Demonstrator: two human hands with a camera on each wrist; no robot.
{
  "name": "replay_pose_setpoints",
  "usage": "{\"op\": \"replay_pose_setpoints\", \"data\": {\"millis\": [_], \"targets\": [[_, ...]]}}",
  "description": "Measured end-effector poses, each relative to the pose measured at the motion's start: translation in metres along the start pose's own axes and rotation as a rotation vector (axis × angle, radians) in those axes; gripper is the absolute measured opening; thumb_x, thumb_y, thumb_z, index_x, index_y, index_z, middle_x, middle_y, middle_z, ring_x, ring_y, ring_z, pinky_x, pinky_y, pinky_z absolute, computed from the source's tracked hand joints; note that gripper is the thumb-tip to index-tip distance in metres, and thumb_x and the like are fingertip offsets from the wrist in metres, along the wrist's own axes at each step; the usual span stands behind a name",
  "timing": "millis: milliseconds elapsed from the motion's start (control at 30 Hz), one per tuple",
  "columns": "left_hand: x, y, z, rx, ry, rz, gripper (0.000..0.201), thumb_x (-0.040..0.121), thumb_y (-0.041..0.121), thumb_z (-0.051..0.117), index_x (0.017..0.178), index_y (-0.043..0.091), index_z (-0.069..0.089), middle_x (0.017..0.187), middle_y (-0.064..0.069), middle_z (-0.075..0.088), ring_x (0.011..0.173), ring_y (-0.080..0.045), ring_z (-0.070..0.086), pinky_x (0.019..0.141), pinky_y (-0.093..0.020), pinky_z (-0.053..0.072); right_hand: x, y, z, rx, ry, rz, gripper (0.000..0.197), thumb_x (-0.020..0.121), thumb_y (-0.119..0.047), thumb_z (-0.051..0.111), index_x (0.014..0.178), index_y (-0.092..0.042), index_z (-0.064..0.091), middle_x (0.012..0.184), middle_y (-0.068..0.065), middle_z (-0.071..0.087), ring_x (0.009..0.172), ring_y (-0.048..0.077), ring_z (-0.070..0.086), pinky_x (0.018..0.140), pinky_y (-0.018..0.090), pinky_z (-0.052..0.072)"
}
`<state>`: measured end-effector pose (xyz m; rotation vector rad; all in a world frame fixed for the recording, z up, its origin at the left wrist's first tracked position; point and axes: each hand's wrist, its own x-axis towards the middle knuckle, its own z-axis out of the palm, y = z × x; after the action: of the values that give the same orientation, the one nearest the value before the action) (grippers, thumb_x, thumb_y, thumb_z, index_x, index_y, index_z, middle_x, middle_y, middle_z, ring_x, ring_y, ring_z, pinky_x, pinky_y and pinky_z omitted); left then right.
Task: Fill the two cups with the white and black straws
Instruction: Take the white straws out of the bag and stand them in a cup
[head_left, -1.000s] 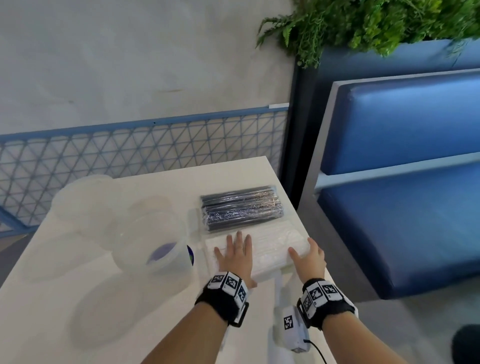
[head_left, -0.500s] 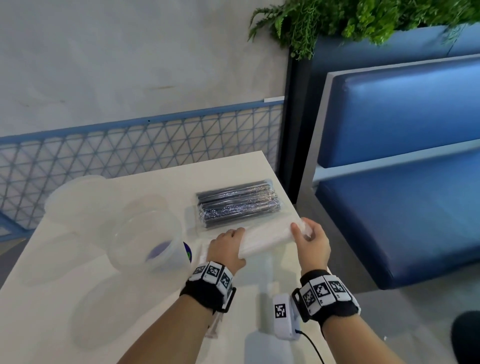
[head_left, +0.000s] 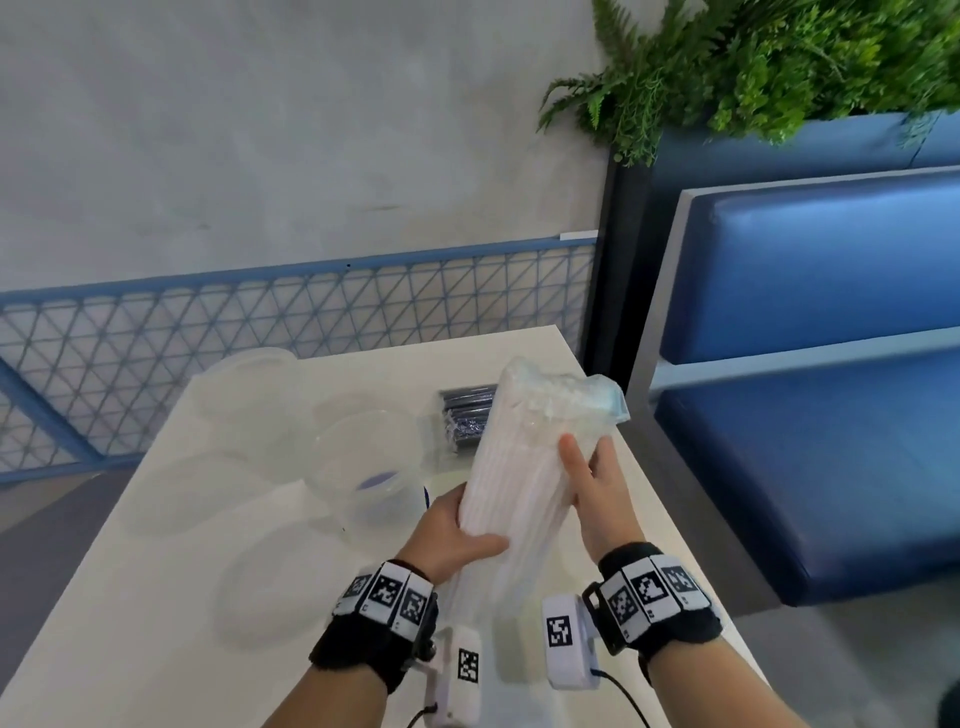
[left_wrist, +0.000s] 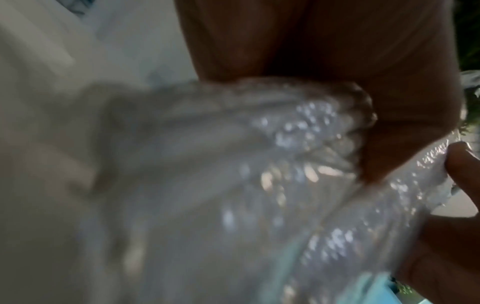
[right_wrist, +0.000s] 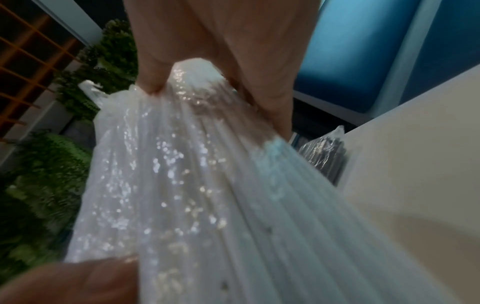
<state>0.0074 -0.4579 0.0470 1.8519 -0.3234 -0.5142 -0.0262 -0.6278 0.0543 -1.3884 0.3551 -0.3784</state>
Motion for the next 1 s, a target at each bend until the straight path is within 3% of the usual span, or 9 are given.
{"op": "replay_pose_setpoints", "data": {"millis": [100,233,333,400,467,533,700,867,1000], "targets": [[-0.015,0.001,-0.009,-0.077,0.012,0.023,0.067,0.046,0.038,0.085,0.106,0.032,0.057,0.108,0.007,0.067,0.103,-0.011,0.063,0.09,-0.034,0.051,-0.016,-0.005,0.02,-0.051,-0.049,-0.057,0.069,0.076,-0.05,0.064,0.128,-0.011,0.04,0.12,0.003,0.059,0.113,0.019,0.057,0.097,0.042,0.048],[-0.034,0.003,-0.029,-0.149,0.183,0.048,0.048,0.059,0.017,0.087,0.098,0.03,0.062,0.104,0.01,0.069,0.101,-0.008,0.064,0.09,-0.032,0.051,-0.037,-0.002,0.052,-0.165,-0.15,-0.098,0.053,0.081,-0.039,0.065,0.125,-0.018,0.043,0.113,-0.008,0.061,0.107,0.007,0.058,0.095,0.036,0.049],[-0.048,-0.005,-0.051,-0.173,0.271,0.045,0.046,0.055,0.024,0.087,0.095,0.029,0.064,0.099,0.008,0.071,0.097,-0.009,0.066,0.089,-0.034,0.053,-0.046,-0.005,0.073,-0.2,-0.207,-0.15,0.047,0.077,-0.039,0.066,0.117,-0.028,0.044,0.111,-0.009,0.06,0.107,0.005,0.058,0.091,0.03,0.049],[-0.058,-0.011,-0.065,-0.18,0.31,0.038,0.051,0.051,0.031,0.087,0.096,0.027,0.065,0.098,0.006,0.072,0.095,-0.009,0.067,0.088,-0.036,0.054,-0.05,-0.006,0.086,-0.239,-0.174,-0.237,0.051,0.076,-0.035,0.071,0.118,-0.028,0.043,0.114,-0.005,0.056,0.107,0.006,0.055,0.088,0.028,0.05],[-0.067,-0.016,-0.079,-0.191,0.346,0.03,0.046,0.055,0.024,0.088,0.094,0.026,0.065,0.096,0.005,0.072,0.093,-0.011,0.068,0.087,-0.037,0.054,-0.056,-0.007,0.101,-0.237,-0.093,-0.326,0.054,0.076,-0.026,0.074,0.121,-0.026,0.043,0.112,-0.007,0.05,0.103,0.003,0.052,0.082,0.018,0.049],[-0.076,-0.02,-0.093,-0.191,0.374,0.028,0.041,0.059,0.018,0.087,0.091,0.027,0.063,0.096,0.004,0.071,0.093,-0.012,0.067,0.086,-0.035,0.054,-0.063,-0.011,0.118,-0.198,-0.047,-0.375,0.042,0.078,-0.019,0.073,0.109,-0.029,0.047,0.101,-0.007,0.051,0.088,-0.003,0.052,0.073,0.011,0.048],[-0.094,-0.034,-0.127,-0.189,0.431,0.027,0.04,0.06,0.016,0.086,0.09,0.027,0.062,0.096,0.002,0.071,0.093,-0.015,0.067,0.085,-0.035,0.053,-0.075,-0.013,0.155,-0.126,-0.108,-0.302,0.017,0.081,-0.015,0.069,0.085,-0.027,0.058,0.082,-0.009,0.062,0.069,-0.009,0.055,0.064,0.007,0.045],[-0.104,-0.049,-0.152,-0.208,0.461,0.029,0.039,0.06,0.016,0.086,0.089,0.027,0.062,0.094,0.004,0.07,0.092,-0.012,0.066,0.083,-0.032,0.052,-0.082,-0.013,0.183,-0.121,-0.207,-0.2,0.003,0.084,-0.015,0.066,0.081,-0.015,0.066,0.077,-0.008,0.065,0.073,-0.002,0.058,0.072,0.013,0.046],[-0.106,-0.063,-0.172,-0.21,0.48,0.006,0.04,0.059,0.018,0.087,0.09,0.027,0.062,0.094,0.003,0.071,0.092,-0.013,0.066,0.082,-0.032,0.052,-0.089,-0.019,0.199,0.019,-0.351,-0.085,0.01,0.088,-0.014,0.06,0.079,-0.014,0.062,0.079,-0.002,0.064,0.076,0.007,0.058,0.073,0.017,0.048]]}}
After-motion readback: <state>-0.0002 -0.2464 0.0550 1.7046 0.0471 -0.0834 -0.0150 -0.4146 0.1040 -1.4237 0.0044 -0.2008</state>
